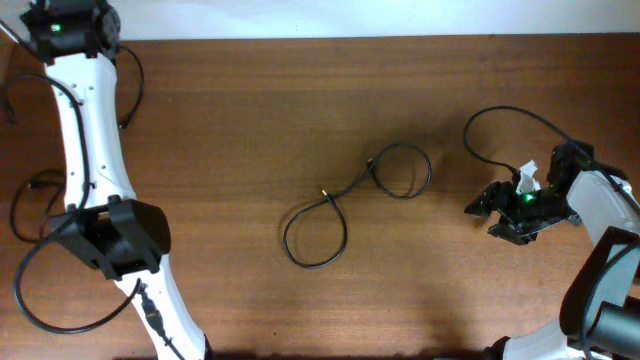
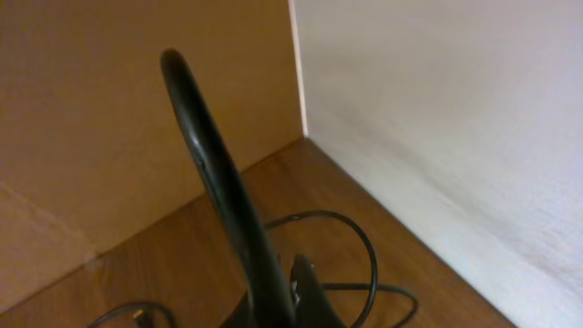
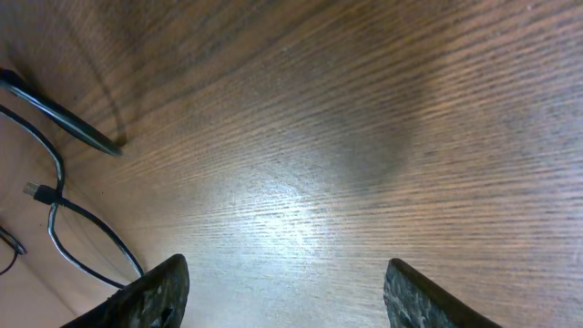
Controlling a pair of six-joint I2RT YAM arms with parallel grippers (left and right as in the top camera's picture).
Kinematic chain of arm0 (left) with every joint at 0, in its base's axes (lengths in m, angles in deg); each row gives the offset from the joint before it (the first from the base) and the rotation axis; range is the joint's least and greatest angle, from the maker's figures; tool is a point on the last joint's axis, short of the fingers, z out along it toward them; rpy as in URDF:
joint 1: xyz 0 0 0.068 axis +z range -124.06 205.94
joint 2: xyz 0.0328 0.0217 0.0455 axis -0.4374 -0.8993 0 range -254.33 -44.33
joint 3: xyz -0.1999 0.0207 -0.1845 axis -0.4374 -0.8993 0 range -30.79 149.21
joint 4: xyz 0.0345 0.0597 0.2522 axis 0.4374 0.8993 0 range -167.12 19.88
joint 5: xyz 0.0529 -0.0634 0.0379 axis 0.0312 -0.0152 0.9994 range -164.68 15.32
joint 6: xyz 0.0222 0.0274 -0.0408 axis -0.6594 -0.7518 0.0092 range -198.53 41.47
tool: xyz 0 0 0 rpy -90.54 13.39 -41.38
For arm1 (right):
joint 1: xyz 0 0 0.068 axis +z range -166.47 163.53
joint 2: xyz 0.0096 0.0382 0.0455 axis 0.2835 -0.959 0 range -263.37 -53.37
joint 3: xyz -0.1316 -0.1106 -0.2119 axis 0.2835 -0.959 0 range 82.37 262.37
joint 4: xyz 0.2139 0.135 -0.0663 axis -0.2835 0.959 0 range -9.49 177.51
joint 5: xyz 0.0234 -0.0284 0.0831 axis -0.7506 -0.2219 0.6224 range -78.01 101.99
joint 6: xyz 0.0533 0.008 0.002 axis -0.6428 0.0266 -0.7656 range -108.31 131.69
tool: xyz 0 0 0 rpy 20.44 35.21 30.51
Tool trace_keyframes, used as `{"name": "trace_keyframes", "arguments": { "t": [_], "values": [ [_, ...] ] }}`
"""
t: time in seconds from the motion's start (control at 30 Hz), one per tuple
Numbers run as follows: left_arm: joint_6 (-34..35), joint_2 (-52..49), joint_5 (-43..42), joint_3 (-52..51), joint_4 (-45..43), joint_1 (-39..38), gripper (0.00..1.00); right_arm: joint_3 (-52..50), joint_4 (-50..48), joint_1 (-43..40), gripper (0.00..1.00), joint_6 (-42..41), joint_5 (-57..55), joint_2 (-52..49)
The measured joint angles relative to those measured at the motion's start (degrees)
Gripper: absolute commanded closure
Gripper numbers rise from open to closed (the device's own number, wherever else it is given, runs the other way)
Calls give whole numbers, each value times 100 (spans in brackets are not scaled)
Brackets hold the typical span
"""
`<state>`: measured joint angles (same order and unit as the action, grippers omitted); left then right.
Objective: Untangle cables
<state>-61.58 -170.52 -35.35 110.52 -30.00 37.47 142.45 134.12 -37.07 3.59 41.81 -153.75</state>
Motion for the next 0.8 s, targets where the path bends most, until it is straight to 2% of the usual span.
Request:
{"name": "trace_keyframes", "arguments": {
  "t": [0.13,0.43,0.47,0.53,0.8],
  "values": [
    [0,-184,-195,2,-249,387,100,0,-2,2,33,33,2,2],
    [0,-1217,-1836,0,42,542,99,0,70,2,33,83,0,0],
    [0,-1325,-2000,0,129,542,83,0,68,2,33,81,0,0],
    [9,-1519,-2277,2,216,542,1,0,90,2,33,83,0,2],
    [15,-1676,-2586,0,686,542,1,0,129,2,32,83,0,0]
  ]
}}
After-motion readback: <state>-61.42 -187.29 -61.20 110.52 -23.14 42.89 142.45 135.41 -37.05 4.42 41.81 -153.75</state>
